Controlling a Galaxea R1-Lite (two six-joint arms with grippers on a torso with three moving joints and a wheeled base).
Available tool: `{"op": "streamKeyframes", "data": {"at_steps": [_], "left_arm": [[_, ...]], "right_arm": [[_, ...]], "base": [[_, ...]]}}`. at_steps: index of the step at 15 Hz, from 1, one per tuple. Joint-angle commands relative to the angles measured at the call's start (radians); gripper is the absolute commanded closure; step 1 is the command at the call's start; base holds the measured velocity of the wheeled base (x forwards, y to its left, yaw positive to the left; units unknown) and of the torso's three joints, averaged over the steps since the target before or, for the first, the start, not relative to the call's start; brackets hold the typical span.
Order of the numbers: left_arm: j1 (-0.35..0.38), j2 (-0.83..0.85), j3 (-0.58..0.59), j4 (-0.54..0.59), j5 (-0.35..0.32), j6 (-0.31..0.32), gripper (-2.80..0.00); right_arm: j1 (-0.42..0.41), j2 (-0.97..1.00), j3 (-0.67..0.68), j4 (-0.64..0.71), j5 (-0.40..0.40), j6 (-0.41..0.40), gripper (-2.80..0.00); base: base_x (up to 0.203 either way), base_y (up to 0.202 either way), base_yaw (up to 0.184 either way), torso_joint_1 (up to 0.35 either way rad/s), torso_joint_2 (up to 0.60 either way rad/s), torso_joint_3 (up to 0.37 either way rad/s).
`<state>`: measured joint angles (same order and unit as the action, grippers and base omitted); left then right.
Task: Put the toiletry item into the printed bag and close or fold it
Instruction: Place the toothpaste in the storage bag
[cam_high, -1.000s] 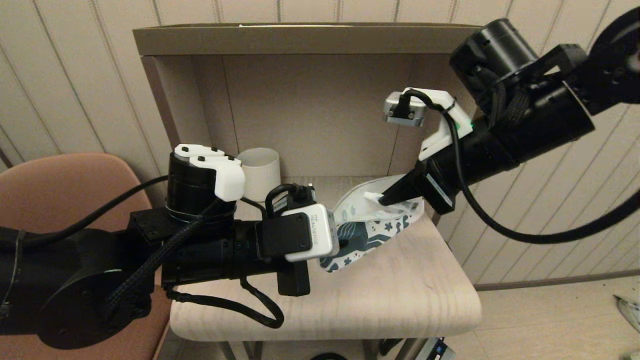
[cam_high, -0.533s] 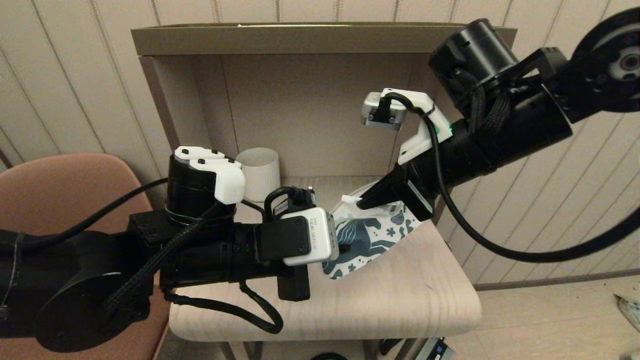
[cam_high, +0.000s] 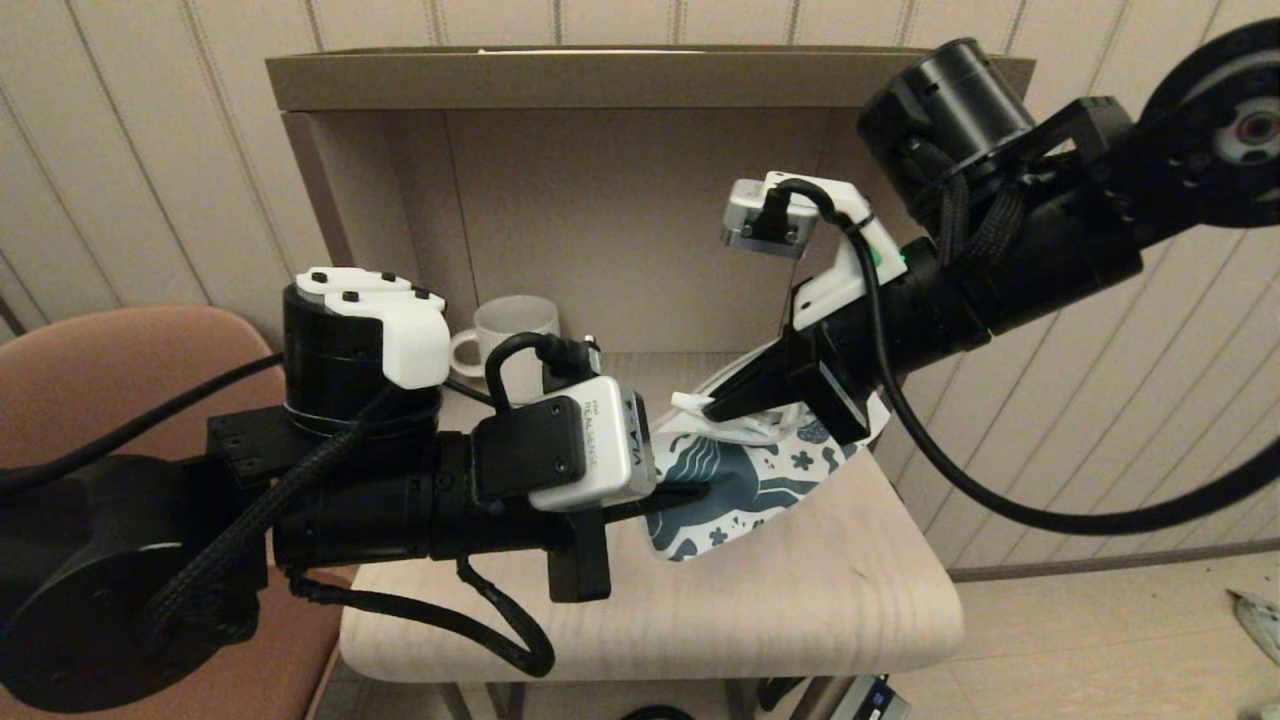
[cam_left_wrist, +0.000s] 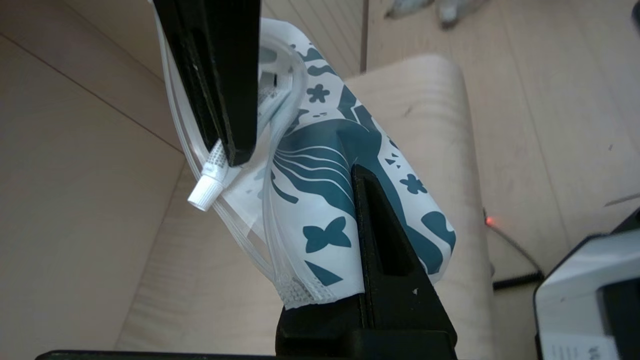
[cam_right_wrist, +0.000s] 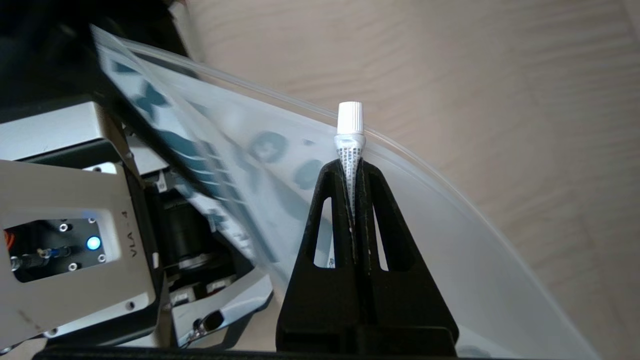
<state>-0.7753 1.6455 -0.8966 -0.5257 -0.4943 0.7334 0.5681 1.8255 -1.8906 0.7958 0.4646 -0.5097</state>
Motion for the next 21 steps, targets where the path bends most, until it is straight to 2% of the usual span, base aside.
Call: {"op": "streamKeyframes", "data": {"at_steps": [1,5,9,17,21], "left_arm": [[0.001,-0.019,-0.002,0.001,-0.004,0.001,0.0],[0.001,-0.016,0.001,0.001,-0.004,0.001,0.0],[0.004,0.004,-0.002,-0.007,-0.003,0.001,0.0],[0.01,0.002,-0.015,-0.01,-0.004,0.0,0.0],[0.01,0.002,-0.018,-0.01,-0.004,-0.006,0.0]], "right_arm": [[-0.013,-0.003,0.0,-0.005,0.006,-0.011,0.0],[-0.067,-0.019,0.001,-0.044,0.051,-0.012,0.0],[-0.074,-0.062,0.015,-0.03,0.083,-0.012,0.0],[-0.06,-0.116,0.128,-0.038,0.086,-0.013,0.0],[-0.062,-0.114,0.119,-0.043,0.085,-0.012,0.0]], "base": [[0.0,0.0,0.0,0.0,0.0,0.0],[0.0,0.0,0.0,0.0,0.0,0.0],[0.0,0.0,0.0,0.0,0.0,0.0],[0.0,0.0,0.0,0.0,0.0,0.0],[0.0,0.0,0.0,0.0,0.0,0.0]]}}
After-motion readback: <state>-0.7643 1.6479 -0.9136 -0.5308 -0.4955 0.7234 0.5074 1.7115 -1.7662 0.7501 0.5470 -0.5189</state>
